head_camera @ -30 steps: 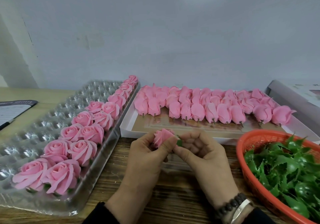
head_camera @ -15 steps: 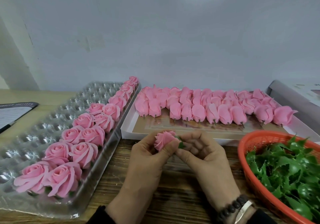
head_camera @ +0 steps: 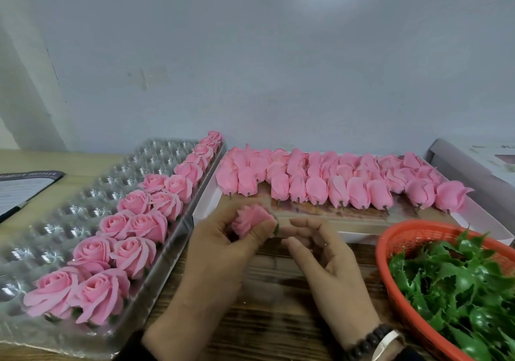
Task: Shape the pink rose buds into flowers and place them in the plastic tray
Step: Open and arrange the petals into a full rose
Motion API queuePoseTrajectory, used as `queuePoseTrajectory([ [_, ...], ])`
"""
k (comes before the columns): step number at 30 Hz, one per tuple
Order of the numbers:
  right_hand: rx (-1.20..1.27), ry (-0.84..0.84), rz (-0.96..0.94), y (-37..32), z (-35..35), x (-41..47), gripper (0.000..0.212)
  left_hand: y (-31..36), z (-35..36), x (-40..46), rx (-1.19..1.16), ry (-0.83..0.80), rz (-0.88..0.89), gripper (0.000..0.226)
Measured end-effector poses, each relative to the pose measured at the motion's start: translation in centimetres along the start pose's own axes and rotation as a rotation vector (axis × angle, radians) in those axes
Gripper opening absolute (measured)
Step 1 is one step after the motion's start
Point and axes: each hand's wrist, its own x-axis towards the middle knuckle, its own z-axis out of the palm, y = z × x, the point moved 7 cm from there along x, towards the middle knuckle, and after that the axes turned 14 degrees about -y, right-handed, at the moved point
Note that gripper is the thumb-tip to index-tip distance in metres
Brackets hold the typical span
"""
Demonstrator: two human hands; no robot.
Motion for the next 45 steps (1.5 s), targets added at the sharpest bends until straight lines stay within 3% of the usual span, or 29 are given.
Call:
queuePoseTrajectory([
  [3, -0.038, 0.023, 0.033, 0.3, -0.5, 0.0, 0.018, 4.7, -2.5, 2.0, 0.230, 0.034, 0.111, 0.007],
  [7, -0.065, -0.019, 0.063, 0.5, 0.0, -0.1, 0.023, 9.1, -8.6, 7.1, 0.472, 0.112, 0.172, 0.018],
  [16, -0.110, -0.004, 0.114, 1.2, -0.3, 0.1, 0.026, 0.0, -19.6, 12.5, 0.635, 0.244, -0.263, 0.013],
  [25, -0.129, -0.022, 0.186, 1.5, -0.3, 0.2, 0.023, -5.2, -18.8, 13.8, 0.782, 0.145, -0.481, 0.015],
  [30, -0.155, -0.028, 0.207, 1.4, -0.3, 0.2, 0.023, -6.0, -18.8, 13.6, 0.952, 0.134, -0.531, 0.032],
  [36, -0.139, -0.031, 0.223, 1.3, -0.2, 0.0, 0.024, -6.5, -18.0, 14.1, 1.024, 0.029, -0.595, 0.016],
  [45, -0.117, -0.042, 0.250, 1.0, -0.3, -0.2, 0.023, -8.2, -18.7, 14.4, 0.986, 0.014, -0.665, 0.021],
])
